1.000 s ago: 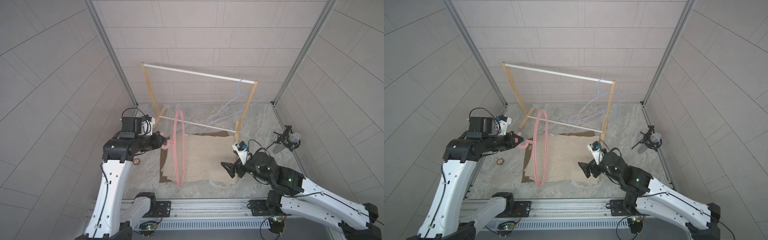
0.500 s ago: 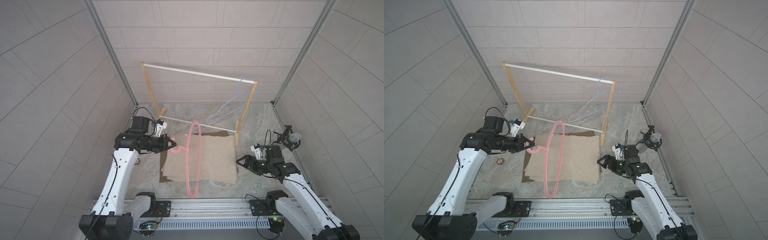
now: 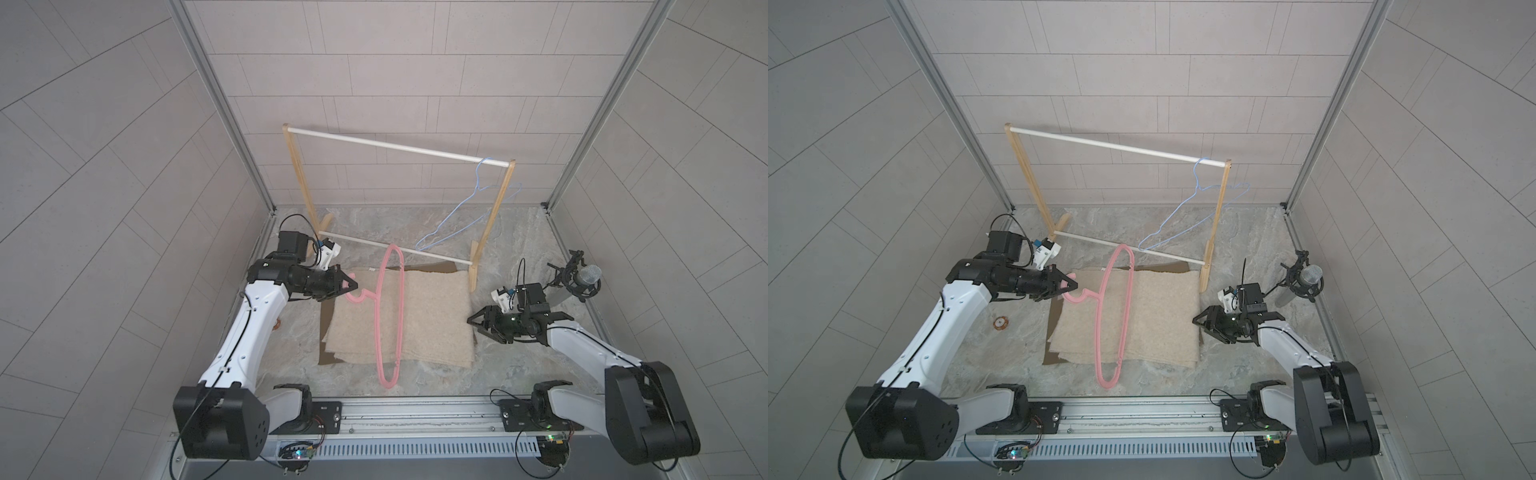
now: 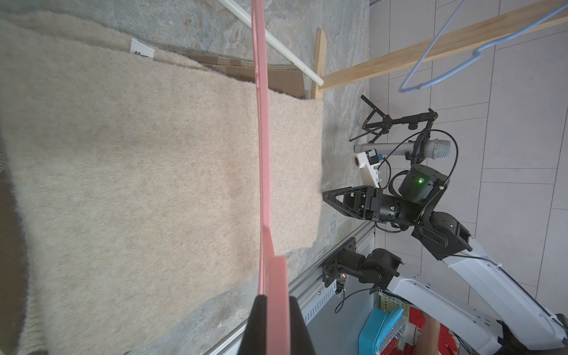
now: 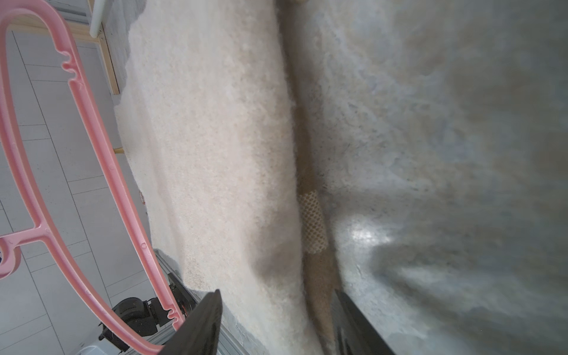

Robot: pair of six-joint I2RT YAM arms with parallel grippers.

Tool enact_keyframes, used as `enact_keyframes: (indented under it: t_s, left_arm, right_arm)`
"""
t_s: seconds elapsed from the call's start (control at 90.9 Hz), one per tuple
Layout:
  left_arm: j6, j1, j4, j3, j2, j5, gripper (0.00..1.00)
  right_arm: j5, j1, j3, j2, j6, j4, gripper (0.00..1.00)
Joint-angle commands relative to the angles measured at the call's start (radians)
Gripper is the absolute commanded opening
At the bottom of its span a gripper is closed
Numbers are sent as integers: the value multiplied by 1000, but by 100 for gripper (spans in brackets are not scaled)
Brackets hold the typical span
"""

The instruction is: Hang the scarf on the hanger

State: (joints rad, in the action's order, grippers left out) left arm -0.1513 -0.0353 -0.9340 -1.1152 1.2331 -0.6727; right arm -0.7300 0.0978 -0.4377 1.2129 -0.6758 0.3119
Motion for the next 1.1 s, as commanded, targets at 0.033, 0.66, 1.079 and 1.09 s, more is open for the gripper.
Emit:
enact_keyframes:
  t_s: [0.033, 0.66, 1.079, 1.09]
  left_arm:
    - [39, -5, 49, 9, 36, 3, 0]
    - [31, -5, 86, 41, 81, 16, 0]
    - [24, -5, 90, 46, 85, 17, 0]
    - [25, -5, 90, 46, 86, 17, 0]
  right_arm:
    - [-57, -3, -12, 92, -12, -122, 55]
    - [-66, 64, -54, 42, -54, -128, 47]
    - [153, 134, -163, 29, 70, 130, 51]
    - [156, 135, -165, 27, 69, 132, 51]
